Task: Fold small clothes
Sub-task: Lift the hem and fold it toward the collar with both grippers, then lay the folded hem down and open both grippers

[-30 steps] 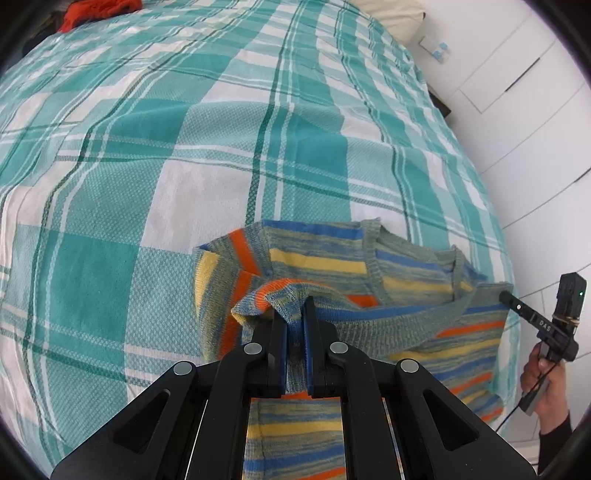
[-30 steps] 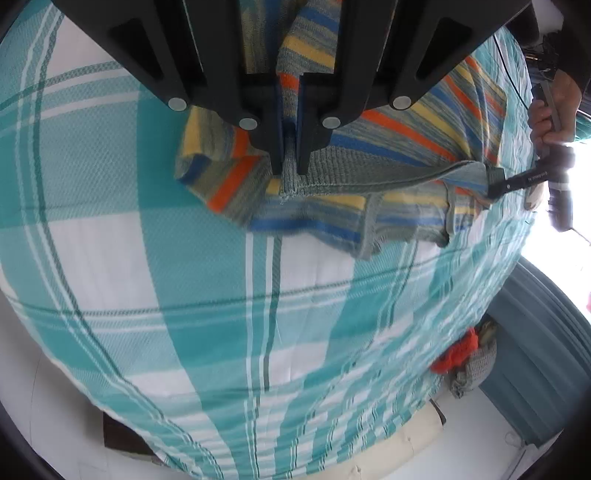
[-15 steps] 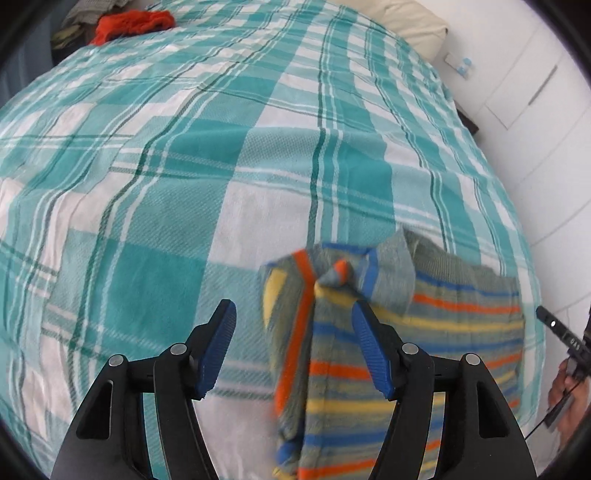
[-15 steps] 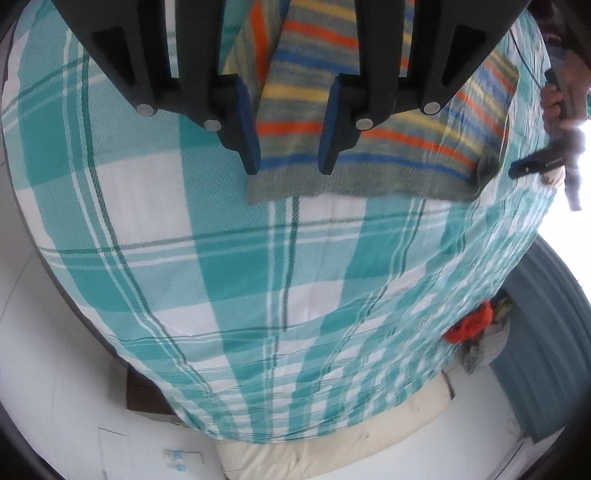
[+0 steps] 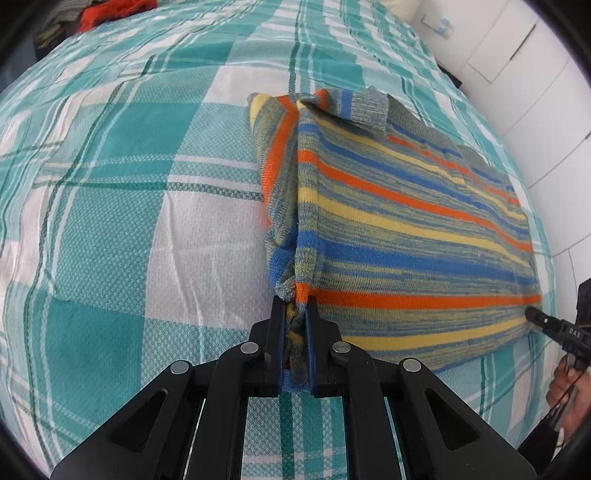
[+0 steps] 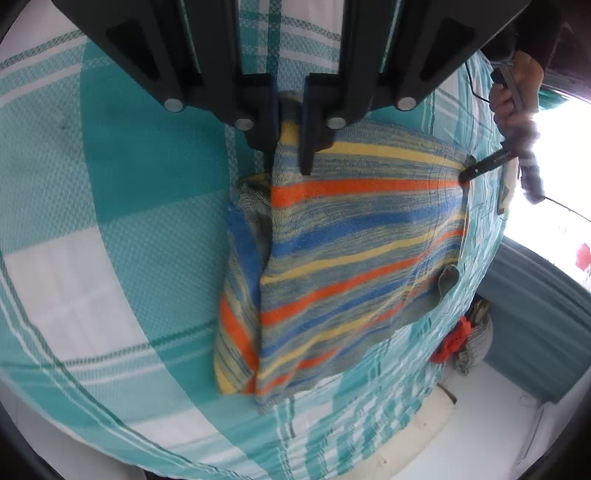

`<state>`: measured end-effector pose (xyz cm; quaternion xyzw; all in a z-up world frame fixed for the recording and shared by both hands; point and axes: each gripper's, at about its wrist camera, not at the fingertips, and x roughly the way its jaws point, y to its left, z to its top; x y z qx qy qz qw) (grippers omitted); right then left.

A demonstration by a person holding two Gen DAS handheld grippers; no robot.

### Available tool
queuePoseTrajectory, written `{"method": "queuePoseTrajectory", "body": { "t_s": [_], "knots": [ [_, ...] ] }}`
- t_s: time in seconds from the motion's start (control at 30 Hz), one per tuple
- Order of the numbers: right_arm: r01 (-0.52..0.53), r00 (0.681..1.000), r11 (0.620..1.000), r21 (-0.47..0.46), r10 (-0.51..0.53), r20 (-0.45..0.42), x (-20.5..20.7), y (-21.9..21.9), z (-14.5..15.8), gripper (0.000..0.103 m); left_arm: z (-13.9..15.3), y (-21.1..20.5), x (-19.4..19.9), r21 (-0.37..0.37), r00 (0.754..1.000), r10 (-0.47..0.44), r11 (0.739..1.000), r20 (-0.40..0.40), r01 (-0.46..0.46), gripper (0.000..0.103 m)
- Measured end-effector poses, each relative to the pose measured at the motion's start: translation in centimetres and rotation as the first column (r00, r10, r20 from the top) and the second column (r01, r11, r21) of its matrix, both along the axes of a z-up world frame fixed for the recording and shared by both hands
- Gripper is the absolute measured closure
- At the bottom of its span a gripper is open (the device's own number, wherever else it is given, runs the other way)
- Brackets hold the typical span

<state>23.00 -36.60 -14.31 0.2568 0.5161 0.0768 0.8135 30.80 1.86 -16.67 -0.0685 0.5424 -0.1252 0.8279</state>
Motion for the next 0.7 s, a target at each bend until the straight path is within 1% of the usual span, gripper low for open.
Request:
{"method": "queuePoseTrajectory", "body": {
  "t_s": [0.03, 0.13, 0.2, 0.27, 0.33, 0.37, 0.4, 0.43, 0.47, 0.5, 0.53, 0.57, 0.6, 0.63, 0.7],
  "knots": [
    [0.002, 1.000, 1.000, 0.010, -0.002, -0.013, -0.2, -0.1, 0.2, 0.095, 0.4, 0.1, -0.2, -0.004, 1.000, -0.015, 1.000, -0.004, 0.015, 0.098],
    [-0.059, 0.998, 0.998, -0.025, 0.059, -0.016, -1.2, 0.4, 2.2, 0.095, 1.7, 1.1, -1.3, -0.055, 0.999, -0.050, 0.997, -0.020, 0.049, 0.099],
    [-0.075, 0.997, 0.997, 0.000, 0.075, -0.028, -2.0, 0.2, 3.3, 0.096, 2.4, 1.8, -2.3, -0.098, 0.997, -0.075, 0.993, -0.036, 0.071, 0.099],
    [-0.093, 0.995, 0.995, 0.027, 0.094, -0.044, -2.5, 0.0, 4.2, 0.096, 2.9, 2.2, -3.6, -0.114, 0.993, -0.102, 0.989, -0.053, 0.095, 0.099],
    [-0.115, 0.991, 0.993, 0.032, 0.117, -0.071, -3.2, 0.0, 4.7, 0.096, 2.6, 2.7, -4.9, -0.127, 0.991, -0.104, 0.987, -0.083, 0.093, 0.098],
    [-0.119, 0.990, 0.992, 0.029, 0.121, -0.078, -3.6, -0.1, 4.7, 0.096, 2.1, 2.7, -5.2, -0.131, 0.989, -0.112, 0.987, -0.098, 0.099, 0.097],
    [-0.121, 0.990, 0.993, 0.008, 0.122, -0.078, -3.7, -0.2, 4.6, 0.096, 1.3, 2.3, -5.3, -0.118, 0.986, -0.123, 0.987, -0.109, 0.110, 0.097],
    [-0.127, 0.989, 0.992, -0.022, 0.125, -0.078, -3.6, -0.1, 4.3, 0.095, 0.5, 1.8, -5.3, -0.090, 0.985, -0.128, 0.989, -0.117, 0.118, 0.093],
    [-0.136, 0.988, 0.990, -0.042, 0.133, -0.084, -3.2, 0.0, 3.7, 0.093, 0.0, 1.3, -5.4, -0.067, 0.983, -0.134, 0.990, -0.125, 0.127, 0.089],
    [-0.141, 0.985, 0.988, -0.063, 0.134, -0.106, -2.9, 0.1, 3.0, 0.086, 0.0, 1.1, -5.5, -0.059, 0.982, -0.142, 0.989, -0.123, 0.136, 0.089],
    [-0.143, 0.982, 0.985, -0.092, 0.129, -0.140, -2.7, 0.2, 2.3, 0.081, 0.6, 1.1, -5.7, -0.051, 0.983, -0.146, 0.989, -0.110, 0.141, 0.086],
    [-0.144, 0.978, 0.983, -0.116, 0.124, -0.165, -2.7, 0.0, 2.0, 0.073, 1.5, 1.3, -5.9, -0.041, 0.986, -0.146, 0.989, -0.085, 0.143, 0.081],
    [-0.141, 0.980, 0.983, -0.119, 0.122, -0.157, -2.9, -0.3, 2.4, 0.073, 2.7, 1.6, -6.1, -0.018, 0.989, -0.140, 0.990, -0.046, 0.139, 0.077],
    [-0.134, 0.984, 0.982, -0.135, 0.116, -0.132, -3.2, -0.5, 3.3, 0.073, 3.9, 1.9, -6.2, 0.010, 0.991, -0.134, 0.991, 0.001, 0.134, 0.071],
    [-0.116, 0.993, 0.968, -0.222, 0.105, -0.061, -3.9, -1.0, 5.7, 0.072, 6.2, 1.8, -5.8, 0.035, 0.984, -0.155, 0.988, 0.084, 0.153, 0.070]
  ]
}}
